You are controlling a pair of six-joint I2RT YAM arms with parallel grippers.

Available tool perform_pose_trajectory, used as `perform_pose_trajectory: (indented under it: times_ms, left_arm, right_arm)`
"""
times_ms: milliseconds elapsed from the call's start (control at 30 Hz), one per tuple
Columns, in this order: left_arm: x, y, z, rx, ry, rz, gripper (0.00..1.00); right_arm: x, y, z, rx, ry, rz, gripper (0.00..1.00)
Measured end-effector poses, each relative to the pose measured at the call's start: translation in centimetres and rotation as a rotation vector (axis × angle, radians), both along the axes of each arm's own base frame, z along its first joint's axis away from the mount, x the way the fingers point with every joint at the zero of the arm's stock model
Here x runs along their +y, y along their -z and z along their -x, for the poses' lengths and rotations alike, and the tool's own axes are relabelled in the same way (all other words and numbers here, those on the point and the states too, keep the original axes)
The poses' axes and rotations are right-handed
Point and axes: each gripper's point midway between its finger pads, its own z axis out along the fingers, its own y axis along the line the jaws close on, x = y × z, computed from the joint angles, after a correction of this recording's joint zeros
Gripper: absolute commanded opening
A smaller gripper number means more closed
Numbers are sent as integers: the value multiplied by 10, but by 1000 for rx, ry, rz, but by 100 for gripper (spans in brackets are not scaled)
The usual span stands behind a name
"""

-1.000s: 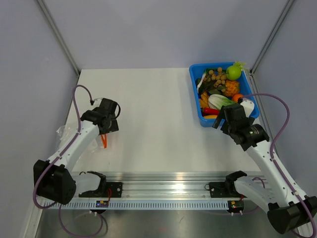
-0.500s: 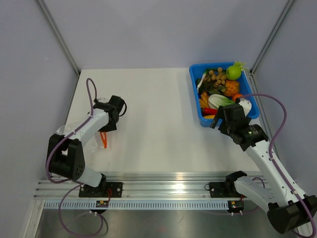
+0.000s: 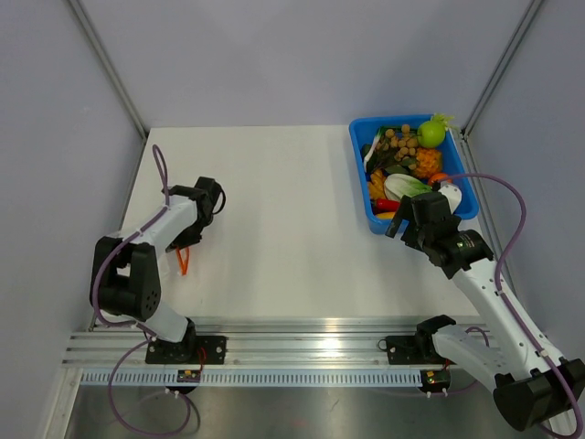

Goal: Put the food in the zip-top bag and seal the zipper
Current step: Pick up the zipper food storage bag at the corner of the board.

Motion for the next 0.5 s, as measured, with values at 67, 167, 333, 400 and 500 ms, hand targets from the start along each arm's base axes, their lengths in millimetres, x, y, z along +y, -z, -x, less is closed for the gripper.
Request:
perform_pose_trajectory:
  times_ms: [67,167,333,400,500]
  left_arm:
    - [2,2,0,2,-9,12,28]
    - [3,3,0,-4,-19,30,5]
    - [-12,-16,-6,-151,22,149,0]
    - [-21,-32,-10,-245,56,219,0]
    - [-36,-60,-15,-381,122,320,0]
  right_arm:
    - [0,0,0,1,-3,1,99]
    - [0,0,0,1,-5,3,99]
    - [0,-3,0,-13,-6,-2,100]
    - [0,-4,2,-23,-9,-7,100]
    - [3,-7,2,-36,-19,-24,99]
